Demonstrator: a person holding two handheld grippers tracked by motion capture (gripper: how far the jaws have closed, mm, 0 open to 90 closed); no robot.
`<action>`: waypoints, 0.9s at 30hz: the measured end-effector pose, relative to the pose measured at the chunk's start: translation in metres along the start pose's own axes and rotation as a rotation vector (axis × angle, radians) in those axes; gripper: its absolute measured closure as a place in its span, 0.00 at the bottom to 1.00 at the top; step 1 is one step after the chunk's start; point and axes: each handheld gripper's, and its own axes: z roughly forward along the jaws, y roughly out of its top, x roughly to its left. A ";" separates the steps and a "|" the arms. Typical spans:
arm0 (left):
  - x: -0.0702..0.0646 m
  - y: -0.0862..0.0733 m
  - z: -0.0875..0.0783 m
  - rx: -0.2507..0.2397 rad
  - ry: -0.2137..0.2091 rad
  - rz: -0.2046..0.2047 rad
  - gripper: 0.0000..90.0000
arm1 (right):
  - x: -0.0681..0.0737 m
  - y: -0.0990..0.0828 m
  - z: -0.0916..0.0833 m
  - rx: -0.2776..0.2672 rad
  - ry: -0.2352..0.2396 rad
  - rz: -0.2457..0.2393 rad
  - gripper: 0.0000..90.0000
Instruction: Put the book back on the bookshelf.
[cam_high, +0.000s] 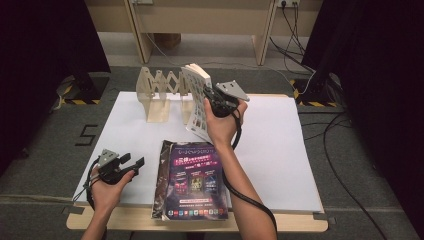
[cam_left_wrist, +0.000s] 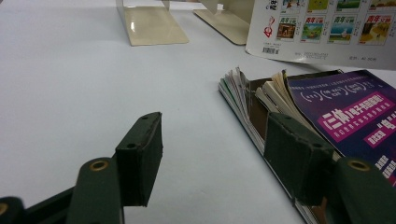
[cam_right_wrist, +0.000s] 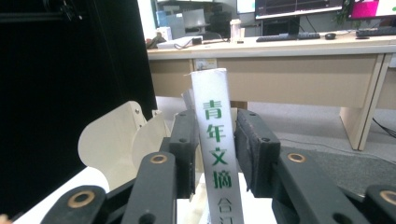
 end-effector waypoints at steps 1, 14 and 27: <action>0.000 0.000 0.000 0.000 0.000 0.000 0.41 | -0.002 0.000 0.001 0.004 0.001 -0.003 0.74; 0.000 -0.001 0.001 0.005 0.001 0.001 0.41 | -0.017 0.003 0.013 0.059 -0.005 -0.013 0.71; 0.000 -0.001 0.002 0.006 0.000 0.000 0.40 | -0.019 0.006 0.026 0.053 0.005 -0.007 0.73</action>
